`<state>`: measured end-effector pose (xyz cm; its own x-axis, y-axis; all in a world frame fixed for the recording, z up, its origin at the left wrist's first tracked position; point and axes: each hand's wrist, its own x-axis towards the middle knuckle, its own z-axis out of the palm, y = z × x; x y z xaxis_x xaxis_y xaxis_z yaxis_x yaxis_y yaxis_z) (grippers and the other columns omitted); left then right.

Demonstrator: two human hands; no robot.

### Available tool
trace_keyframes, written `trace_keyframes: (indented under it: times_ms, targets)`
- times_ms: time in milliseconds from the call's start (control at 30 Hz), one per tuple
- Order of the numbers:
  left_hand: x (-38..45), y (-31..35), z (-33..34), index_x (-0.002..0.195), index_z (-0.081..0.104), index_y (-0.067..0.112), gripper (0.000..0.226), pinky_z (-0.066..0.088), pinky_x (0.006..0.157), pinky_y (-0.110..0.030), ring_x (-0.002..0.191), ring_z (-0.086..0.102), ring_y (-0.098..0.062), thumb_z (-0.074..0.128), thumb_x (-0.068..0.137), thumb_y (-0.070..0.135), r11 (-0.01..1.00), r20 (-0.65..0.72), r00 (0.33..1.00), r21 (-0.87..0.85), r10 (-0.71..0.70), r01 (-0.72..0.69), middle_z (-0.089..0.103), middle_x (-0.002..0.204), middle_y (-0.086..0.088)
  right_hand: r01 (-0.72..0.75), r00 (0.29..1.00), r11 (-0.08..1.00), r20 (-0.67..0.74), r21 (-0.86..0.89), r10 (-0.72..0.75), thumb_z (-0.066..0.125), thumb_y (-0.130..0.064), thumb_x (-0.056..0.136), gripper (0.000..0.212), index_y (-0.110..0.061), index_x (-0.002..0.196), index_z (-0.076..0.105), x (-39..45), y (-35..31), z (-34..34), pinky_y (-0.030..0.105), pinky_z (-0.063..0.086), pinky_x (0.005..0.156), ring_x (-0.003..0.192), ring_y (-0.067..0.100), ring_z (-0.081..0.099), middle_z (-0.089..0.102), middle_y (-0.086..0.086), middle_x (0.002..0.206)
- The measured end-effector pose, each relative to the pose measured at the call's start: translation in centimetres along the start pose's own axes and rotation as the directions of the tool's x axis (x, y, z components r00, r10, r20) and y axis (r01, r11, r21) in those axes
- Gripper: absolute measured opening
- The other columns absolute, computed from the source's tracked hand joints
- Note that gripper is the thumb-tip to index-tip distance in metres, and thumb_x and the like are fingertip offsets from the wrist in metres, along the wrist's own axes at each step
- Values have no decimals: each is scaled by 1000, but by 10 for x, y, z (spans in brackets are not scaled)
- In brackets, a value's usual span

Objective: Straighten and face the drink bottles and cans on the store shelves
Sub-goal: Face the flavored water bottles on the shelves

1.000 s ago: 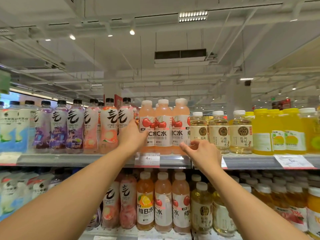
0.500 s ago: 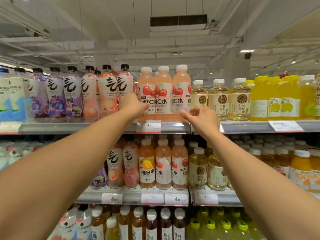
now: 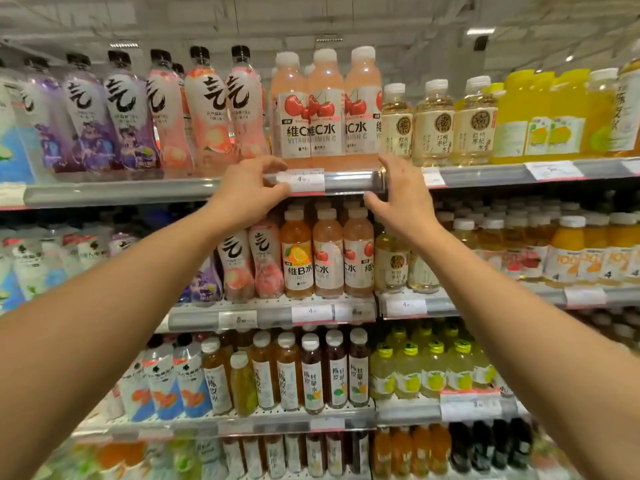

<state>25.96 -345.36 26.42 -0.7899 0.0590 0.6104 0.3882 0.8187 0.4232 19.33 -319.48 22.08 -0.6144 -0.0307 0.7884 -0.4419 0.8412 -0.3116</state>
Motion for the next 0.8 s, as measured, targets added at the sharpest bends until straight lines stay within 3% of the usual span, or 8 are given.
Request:
trace_keyframes:
  times_ms: [67, 167, 233, 333, 433, 500, 600, 800]
  targets:
    - [-29, -5, 8, 132, 62, 26, 38, 49, 79, -18, 99, 66, -5, 64, 94, 27, 999, 35, 998, -18, 45, -44, 68, 122, 8, 47, 996, 998, -80, 38, -44, 65, -31, 92, 61, -16, 147, 47, -42, -11, 6, 38, 32, 119, 143, 25, 39, 46, 7, 153]
    - [-69, -25, 24, 129, 63, 29, 34, 48, 86, -22, 100, 60, -2, 63, 95, 30, 996, 123, 989, 34, 78, -83, 65, 116, 14, 95, 994, 988, -62, 124, -88, 64, -24, 93, 42, -14, 133, 57, -103, -20, 21, 38, 46, 108, 126, 20, 52, 58, 4, 135]
    - [-94, -42, 37, 130, 63, 29, 34, 42, 85, -22, 99, 57, -4, 63, 96, 32, 990, 184, 980, 97, 80, -99, 63, 114, 15, 98, 991, 981, 72, 169, -111, 65, -23, 92, 33, -15, 124, 62, -138, -21, 35, 42, 53, 93, 110, 18, 60, 64, 1, 120]
    - [-121, -73, 57, 134, 61, 24, 42, 42, 97, -29, 119, 57, -15, 65, 94, 34, 970, 299, 949, 184, 100, -161, 65, 131, 6, -22, 927, 976, 369, 216, -60, 67, -28, 94, 28, -19, 120, 66, -179, -18, 51, 40, 55, 89, 105, 13, 63, 68, -3, 116]
    - [-136, -114, 76, 142, 54, 20, 54, 34, 112, -38, 136, 45, -26, 65, 92, 40, 931, 389, 921, 328, 24, -162, 53, 147, -4, -50, 830, 982, 555, 180, -59, 66, -33, 95, 38, -20, 131, 62, -205, -14, 65, 35, 52, 95, 114, 15, 62, 66, -2, 126]
    - [-144, -141, 87, 151, 40, 22, 68, 27, 120, -46, 149, 27, -30, 62, 92, 49, 890, 413, 906, 442, -89, -114, 32, 162, -6, 17, 835, 995, 545, 103, -71, 64, -35, 95, 53, -21, 145, 51, -210, -10, 77, 36, 46, 104, 130, 19, 52, 56, 0, 143]
    - [-156, -173, 102, 159, 23, 23, 80, 23, 122, -51, 154, 8, -33, 58, 94, 52, 856, 439, 871, 515, -222, -41, 11, 169, -7, 138, 864, 990, 491, -24, -109, 62, -38, 95, 69, -20, 157, 35, -202, -6, 97, 45, 37, 117, 147, 25, 34, 37, 7, 160]
    - [-175, -202, 126, 161, 15, 24, 83, 24, 123, -51, 156, 2, -29, 56, 95, 54, 861, 463, 857, 506, -228, -44, -10, 169, -5, 241, 772, 946, 634, -218, -51, 65, -38, 92, 80, -24, 160, 25, -203, 2, 129, 52, 37, 117, 155, 32, 15, 17, 9, 168]
